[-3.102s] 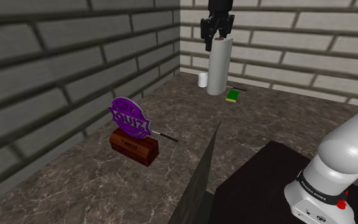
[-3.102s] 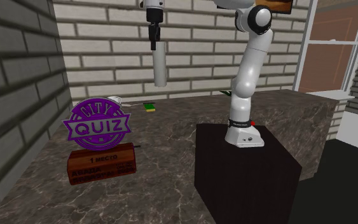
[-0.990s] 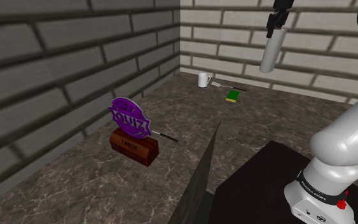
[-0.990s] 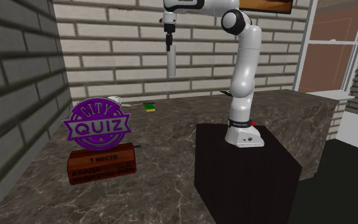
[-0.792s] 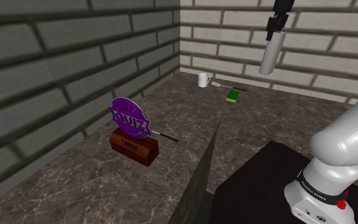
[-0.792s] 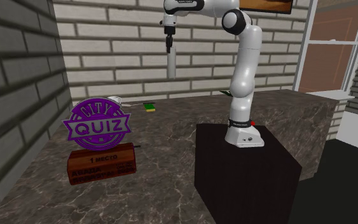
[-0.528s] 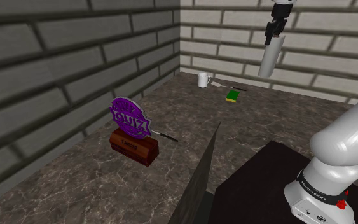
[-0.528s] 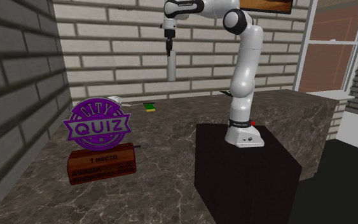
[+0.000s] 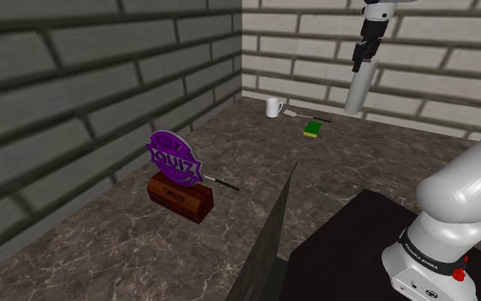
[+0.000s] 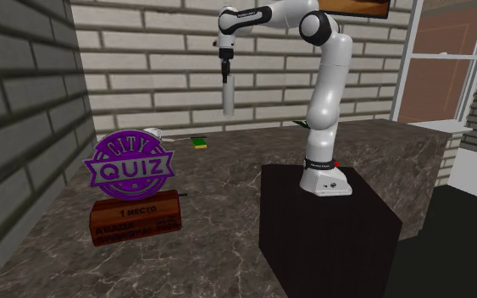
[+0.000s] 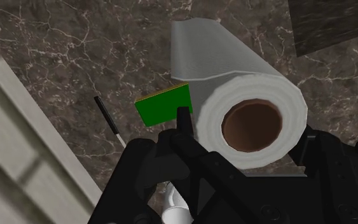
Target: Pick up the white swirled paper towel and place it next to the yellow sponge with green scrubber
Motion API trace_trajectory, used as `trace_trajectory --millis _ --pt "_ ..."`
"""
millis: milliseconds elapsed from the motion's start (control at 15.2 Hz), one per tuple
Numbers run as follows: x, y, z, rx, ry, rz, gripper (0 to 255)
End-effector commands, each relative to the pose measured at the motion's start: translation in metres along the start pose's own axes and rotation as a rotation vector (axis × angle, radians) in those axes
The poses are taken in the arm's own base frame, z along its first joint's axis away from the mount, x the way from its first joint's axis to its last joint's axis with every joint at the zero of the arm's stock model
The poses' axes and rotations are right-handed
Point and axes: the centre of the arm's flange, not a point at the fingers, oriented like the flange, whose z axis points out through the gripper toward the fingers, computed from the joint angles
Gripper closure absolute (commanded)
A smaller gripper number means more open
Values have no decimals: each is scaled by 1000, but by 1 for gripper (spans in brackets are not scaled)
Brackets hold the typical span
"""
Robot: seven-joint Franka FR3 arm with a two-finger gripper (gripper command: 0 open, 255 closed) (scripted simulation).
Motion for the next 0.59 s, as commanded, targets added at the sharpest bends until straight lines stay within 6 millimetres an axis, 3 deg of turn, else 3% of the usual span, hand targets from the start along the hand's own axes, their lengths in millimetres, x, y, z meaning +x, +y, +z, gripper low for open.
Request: trace_trajectory --millis 0,528 --pt "-1 -1 10 0 0 0 255" --pt "-4 -3 53 0 0 0 255"
